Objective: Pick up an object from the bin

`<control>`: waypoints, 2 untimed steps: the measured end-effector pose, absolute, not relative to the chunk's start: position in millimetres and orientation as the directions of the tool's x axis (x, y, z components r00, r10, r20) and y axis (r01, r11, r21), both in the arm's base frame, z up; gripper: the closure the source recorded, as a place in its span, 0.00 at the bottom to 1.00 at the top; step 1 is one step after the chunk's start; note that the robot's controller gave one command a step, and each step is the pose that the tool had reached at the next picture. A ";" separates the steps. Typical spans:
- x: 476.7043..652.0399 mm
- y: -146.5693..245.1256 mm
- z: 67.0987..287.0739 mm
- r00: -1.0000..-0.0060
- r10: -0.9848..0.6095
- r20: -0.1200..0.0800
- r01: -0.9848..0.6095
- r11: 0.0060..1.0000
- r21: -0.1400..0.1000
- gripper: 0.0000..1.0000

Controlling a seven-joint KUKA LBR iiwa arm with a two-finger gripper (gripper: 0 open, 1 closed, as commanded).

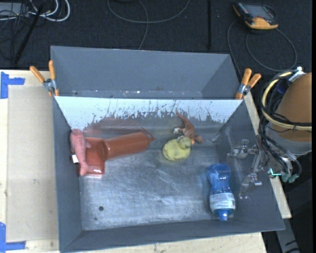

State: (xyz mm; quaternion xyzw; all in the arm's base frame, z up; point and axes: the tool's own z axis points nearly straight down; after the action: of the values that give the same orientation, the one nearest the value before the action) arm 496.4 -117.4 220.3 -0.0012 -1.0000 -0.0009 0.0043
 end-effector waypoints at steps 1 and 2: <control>498.1 -116.8 223.7 -1.000 -0.001 0.001 -0.001 1.000 0.000 0.00; 499.6 -120.2 189.9 -0.988 -0.154 -0.007 -0.154 0.988 -0.002 0.00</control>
Offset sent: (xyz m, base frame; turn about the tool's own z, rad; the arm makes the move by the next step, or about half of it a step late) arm -0.0003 -0.0153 -0.1503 -0.6245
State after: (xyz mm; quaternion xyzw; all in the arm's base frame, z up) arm 499.6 -120.2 189.9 0.0773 -0.9970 0.0009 -0.0036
